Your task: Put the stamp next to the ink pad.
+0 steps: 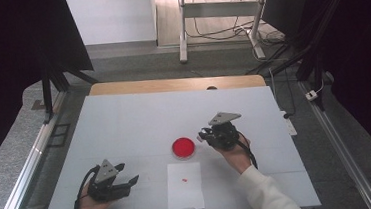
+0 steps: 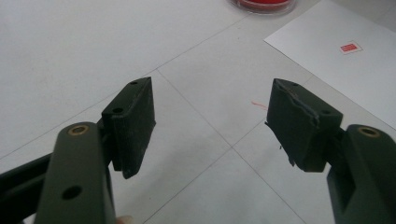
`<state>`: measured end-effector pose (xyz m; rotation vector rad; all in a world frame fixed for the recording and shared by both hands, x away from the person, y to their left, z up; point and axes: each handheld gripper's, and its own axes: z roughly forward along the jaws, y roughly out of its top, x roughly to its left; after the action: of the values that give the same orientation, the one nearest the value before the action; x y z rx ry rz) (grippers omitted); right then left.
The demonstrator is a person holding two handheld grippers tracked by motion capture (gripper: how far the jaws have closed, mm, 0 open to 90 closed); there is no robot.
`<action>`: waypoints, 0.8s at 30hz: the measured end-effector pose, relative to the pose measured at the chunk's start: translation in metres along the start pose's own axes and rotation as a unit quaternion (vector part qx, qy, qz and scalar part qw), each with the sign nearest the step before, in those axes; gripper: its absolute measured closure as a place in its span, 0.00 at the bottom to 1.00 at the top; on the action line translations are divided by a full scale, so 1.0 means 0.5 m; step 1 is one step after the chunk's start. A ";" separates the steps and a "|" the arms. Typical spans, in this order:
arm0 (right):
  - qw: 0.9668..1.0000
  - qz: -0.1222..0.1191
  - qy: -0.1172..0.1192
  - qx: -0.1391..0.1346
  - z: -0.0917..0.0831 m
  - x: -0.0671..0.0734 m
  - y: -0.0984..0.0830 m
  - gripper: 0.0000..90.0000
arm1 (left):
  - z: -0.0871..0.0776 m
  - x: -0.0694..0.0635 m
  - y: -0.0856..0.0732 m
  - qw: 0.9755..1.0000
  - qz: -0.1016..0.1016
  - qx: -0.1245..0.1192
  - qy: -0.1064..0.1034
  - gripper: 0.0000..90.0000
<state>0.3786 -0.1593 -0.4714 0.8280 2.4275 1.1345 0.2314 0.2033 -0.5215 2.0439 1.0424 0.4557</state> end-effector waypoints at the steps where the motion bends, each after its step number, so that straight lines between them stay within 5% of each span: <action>1: 1.000 0.000 0.000 0.003 0.004 0.000 0.001 0.83 | 0.000 0.000 0.000 1.000 0.001 0.001 0.000 0.36; 13: 0.998 -0.004 -0.007 0.055 0.047 -0.010 -0.007 0.83 | 0.000 0.000 0.000 1.000 -0.001 0.001 0.000 0.36; 24: 0.998 -0.006 -0.008 0.059 0.059 -0.013 -0.010 0.82 | 0.000 0.000 -0.001 1.000 0.000 0.002 0.000 0.36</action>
<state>0.3969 -0.1487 -0.4933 0.8528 2.5020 0.9841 0.2314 0.2036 -0.5218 2.0473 1.0447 0.4548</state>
